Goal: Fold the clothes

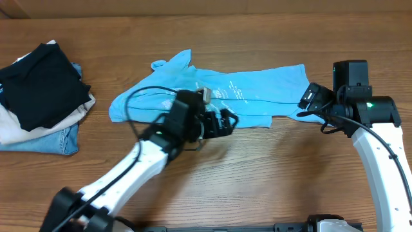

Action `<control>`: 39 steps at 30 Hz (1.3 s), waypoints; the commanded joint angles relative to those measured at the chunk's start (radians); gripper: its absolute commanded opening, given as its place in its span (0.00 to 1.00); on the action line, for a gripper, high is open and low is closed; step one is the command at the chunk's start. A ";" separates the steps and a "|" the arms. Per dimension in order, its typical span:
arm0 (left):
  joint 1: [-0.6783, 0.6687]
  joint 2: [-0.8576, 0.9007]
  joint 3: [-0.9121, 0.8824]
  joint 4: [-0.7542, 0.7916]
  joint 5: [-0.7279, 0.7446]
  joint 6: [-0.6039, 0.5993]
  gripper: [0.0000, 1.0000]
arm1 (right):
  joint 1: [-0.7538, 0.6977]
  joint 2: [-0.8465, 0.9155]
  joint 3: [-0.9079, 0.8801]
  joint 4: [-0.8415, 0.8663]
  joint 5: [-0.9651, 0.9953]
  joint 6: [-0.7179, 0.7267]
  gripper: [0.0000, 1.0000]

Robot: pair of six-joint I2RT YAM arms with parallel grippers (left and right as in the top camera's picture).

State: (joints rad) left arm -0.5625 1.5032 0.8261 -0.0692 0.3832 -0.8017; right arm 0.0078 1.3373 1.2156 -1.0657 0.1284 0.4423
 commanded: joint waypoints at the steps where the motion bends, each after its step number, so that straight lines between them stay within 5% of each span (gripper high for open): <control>1: -0.039 0.121 0.003 0.069 -0.069 -0.185 1.00 | -0.004 0.001 0.014 0.004 -0.009 -0.024 1.00; 7: -0.053 0.285 0.003 0.283 -0.074 -0.260 0.99 | -0.003 0.001 0.014 0.005 -0.010 -0.027 1.00; 14: -0.056 0.378 0.003 0.314 -0.089 -0.386 0.91 | -0.004 0.002 0.014 0.005 -0.009 -0.028 1.00; 16: -0.056 0.388 0.004 0.322 -0.118 -0.395 0.78 | -0.004 0.001 0.014 0.005 -0.009 -0.028 1.00; 20: -0.052 0.388 0.004 0.330 -0.139 -0.388 0.29 | -0.003 0.001 0.014 0.004 -0.009 -0.028 1.00; 24: -0.051 0.387 0.004 0.328 -0.139 -0.351 0.04 | -0.004 0.002 0.014 0.004 -0.009 -0.028 1.00; 31: -0.012 0.286 0.004 0.201 -0.099 -0.246 0.04 | -0.004 0.001 0.014 0.007 0.013 -0.032 1.00; 39: 0.173 -0.086 0.004 -0.317 -0.178 0.016 0.04 | -0.004 0.002 0.014 -0.031 0.005 -0.054 1.00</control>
State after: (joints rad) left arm -0.4633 1.5478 0.8265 -0.2905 0.2626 -0.9356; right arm 0.0071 1.3373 1.2156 -1.0859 0.1242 0.4007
